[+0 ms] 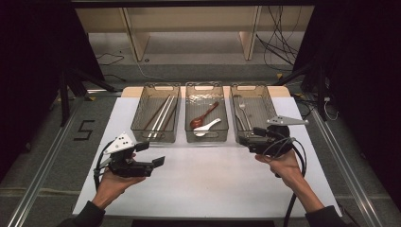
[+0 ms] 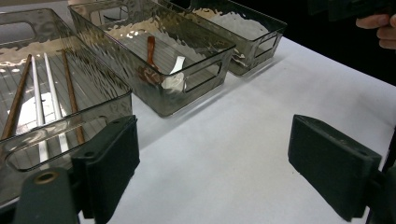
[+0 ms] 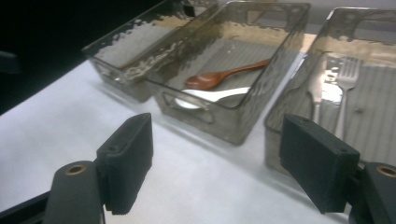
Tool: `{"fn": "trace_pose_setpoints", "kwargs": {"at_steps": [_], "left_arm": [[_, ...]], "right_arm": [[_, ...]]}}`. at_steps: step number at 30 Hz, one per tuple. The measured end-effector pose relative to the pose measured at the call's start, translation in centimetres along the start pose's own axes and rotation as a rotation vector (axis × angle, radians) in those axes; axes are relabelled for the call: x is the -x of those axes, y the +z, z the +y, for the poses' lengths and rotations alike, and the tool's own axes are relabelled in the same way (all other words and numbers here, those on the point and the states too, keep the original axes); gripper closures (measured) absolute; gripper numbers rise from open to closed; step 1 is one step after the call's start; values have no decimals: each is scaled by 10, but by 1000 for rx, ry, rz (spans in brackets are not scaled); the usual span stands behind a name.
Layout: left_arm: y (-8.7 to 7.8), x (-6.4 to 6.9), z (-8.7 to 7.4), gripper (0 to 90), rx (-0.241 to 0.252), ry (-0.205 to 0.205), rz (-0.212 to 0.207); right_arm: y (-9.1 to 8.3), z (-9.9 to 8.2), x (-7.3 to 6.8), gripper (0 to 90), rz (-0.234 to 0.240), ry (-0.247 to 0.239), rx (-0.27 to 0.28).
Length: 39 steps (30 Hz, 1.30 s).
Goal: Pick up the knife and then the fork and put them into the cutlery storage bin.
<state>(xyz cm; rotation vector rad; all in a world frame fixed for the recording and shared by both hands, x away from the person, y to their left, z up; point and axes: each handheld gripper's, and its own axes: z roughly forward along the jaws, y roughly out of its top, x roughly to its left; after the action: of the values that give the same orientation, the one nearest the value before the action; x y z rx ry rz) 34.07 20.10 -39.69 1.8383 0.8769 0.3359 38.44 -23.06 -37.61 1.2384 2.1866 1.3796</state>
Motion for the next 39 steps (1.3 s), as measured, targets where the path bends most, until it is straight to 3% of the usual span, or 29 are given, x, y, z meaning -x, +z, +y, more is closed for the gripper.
{"fn": "trace_pose_setpoints", "kwargs": {"at_steps": [19, 28, 33, 39], "left_arm": [[0, -1, 0, 160, -4, -9, -7], [0, 0, 0, 159, -5, -11, -12], [-1, -1, -1, 159, -3, -13, -12], [-1, -1, -1, 159, -9, -14, -17]], "right_arm": [[-30, -41, -11, 255, -1, -31, 56], [-39, -53, -13, 234, -7, -34, 77], [-41, -59, -17, 223, -21, -68, 73], [-45, -63, -18, 212, -24, -62, 81]]}}
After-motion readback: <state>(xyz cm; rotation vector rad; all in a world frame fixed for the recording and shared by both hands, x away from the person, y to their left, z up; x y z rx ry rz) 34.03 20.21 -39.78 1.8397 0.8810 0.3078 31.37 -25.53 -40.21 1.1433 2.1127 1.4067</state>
